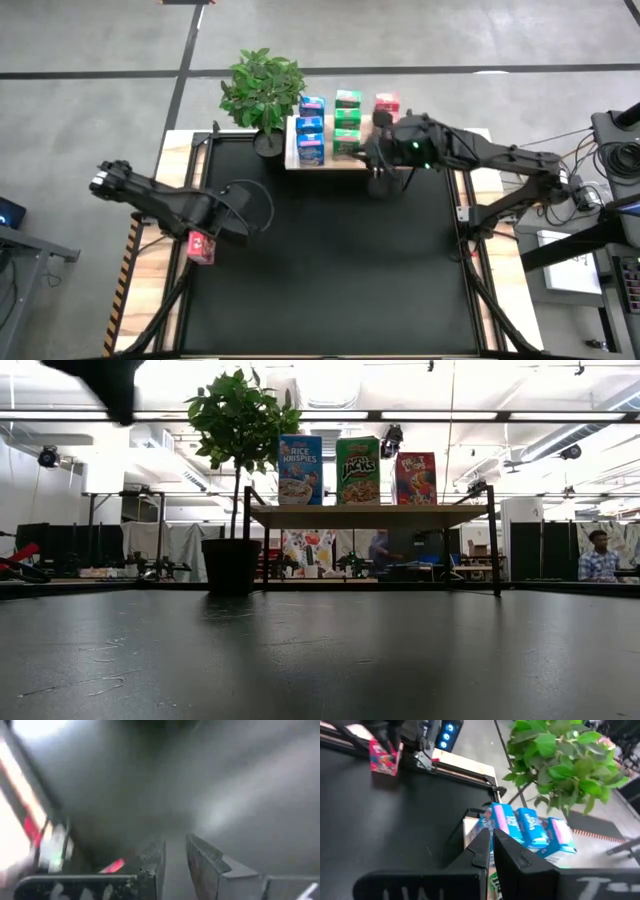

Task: Stack cereal on shelf
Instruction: Put the red cereal box on the shelf, aligned with the other red cereal box

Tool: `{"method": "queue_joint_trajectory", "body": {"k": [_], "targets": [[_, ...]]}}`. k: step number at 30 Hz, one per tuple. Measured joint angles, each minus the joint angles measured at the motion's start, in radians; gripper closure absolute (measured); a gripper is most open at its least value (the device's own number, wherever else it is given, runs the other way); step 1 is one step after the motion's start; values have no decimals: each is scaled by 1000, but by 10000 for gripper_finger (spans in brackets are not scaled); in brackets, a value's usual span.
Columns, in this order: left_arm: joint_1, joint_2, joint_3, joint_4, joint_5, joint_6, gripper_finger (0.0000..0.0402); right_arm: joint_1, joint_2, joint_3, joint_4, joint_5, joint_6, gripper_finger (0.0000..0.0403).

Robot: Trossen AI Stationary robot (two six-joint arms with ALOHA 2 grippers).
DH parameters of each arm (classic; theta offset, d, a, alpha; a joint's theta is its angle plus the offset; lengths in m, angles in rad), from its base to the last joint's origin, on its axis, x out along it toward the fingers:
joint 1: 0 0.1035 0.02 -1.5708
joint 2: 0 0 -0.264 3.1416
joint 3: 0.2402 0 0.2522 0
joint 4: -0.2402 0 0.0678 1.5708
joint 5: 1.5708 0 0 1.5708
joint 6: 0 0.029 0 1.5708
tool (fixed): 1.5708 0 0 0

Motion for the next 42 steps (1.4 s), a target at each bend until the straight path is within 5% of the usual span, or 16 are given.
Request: {"method": "queue_joint_trajectory", "body": {"k": [6,12,22,35,42], "targets": [[-62,-9,-137,-11,214,-221,323,35,-106,-144,108,-4,-10,391],[-153,-12,-225,-51,386,-329,246,36,-156,-199,136,-2,-11,391],[-276,-59,-303,-47,408,-454,147,37,-156,-217,161,-10,0,391],[-401,-173,-458,-28,411,-625,140,37,-129,-217,160,-12,10,391],[-403,-181,-502,42,405,-622,175,37,-129,-217,160,-11,21,391]]}}
